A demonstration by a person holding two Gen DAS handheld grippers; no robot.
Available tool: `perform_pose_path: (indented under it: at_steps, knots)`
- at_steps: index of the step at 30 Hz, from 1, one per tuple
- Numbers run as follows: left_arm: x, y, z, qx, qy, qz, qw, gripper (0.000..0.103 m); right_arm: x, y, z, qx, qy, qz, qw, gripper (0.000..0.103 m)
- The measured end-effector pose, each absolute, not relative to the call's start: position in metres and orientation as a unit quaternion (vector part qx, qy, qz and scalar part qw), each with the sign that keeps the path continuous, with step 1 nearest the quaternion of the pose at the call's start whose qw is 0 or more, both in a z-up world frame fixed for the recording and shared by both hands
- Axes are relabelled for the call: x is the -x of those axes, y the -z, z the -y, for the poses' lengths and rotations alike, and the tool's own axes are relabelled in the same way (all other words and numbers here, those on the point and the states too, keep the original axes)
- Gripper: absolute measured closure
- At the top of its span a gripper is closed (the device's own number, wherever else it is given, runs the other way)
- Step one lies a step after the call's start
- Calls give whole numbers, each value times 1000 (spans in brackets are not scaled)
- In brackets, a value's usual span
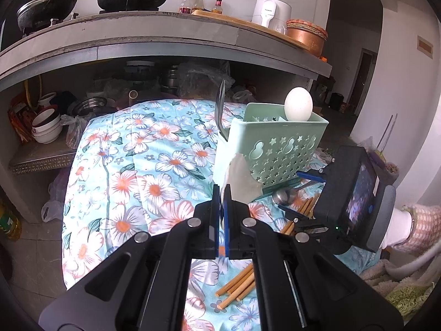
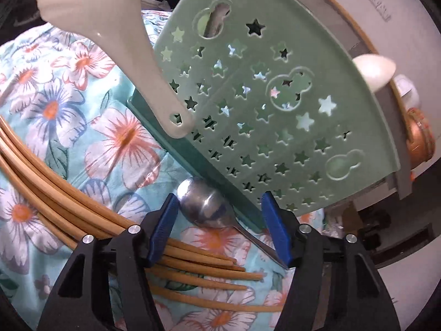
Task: Organize utensils
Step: 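Close the right tool on the metal spoon's handle while the left tool holds the ceramic spoon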
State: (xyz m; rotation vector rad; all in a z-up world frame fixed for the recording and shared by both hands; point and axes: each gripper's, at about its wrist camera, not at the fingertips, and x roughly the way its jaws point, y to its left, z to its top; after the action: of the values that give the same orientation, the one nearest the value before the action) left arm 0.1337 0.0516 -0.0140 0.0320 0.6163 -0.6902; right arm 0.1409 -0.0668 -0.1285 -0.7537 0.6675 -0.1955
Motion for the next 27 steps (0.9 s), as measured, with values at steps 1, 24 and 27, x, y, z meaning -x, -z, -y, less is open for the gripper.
perform_pose_path:
  at_steps: [1, 24, 27]
  knots:
    - [-134, 14, -51, -16, 333, -298, 895, 101, -140, 130, 66, 365, 100, -316, 870, 46]
    - [-135, 15, -49, -15, 340, -297, 892, 101, -128, 139, 53, 496, 142, -301, 802, 74]
    - [-133, 13, -49, -15, 340, -294, 893, 101, -136, 140, 59, 503, 123, -316, 795, 90]
